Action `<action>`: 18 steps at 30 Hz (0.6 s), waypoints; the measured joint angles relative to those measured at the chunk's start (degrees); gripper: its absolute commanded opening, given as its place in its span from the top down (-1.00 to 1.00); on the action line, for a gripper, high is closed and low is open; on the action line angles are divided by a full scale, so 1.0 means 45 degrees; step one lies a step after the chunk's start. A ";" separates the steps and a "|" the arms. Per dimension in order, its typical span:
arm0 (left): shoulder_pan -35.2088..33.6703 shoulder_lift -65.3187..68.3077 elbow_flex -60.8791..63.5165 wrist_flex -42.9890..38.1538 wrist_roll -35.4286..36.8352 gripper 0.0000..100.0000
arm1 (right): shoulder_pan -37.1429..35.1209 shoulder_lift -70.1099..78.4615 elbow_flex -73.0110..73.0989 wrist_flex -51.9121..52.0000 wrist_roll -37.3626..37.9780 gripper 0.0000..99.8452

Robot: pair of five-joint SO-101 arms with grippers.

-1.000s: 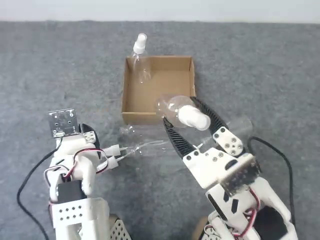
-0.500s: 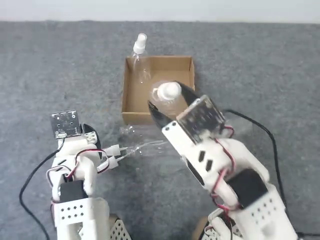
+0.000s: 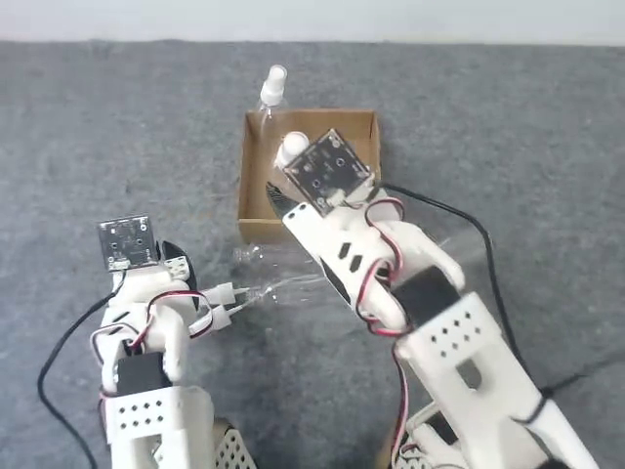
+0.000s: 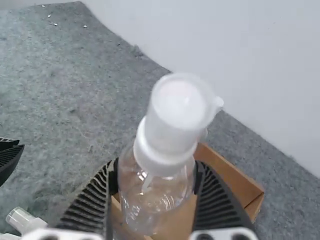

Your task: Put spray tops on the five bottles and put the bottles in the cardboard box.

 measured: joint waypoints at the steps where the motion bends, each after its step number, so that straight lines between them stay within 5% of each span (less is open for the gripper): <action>1: 0.0000 0.0000 0.0000 0.0000 0.0000 0.94 | 0.0000 0.0176 0.0000 -0.0176 0.0000 0.99; 18: 0.0000 0.0000 0.0000 0.0000 0.0000 0.94 | 0.0000 0.4220 0.0000 -0.4435 0.0000 0.99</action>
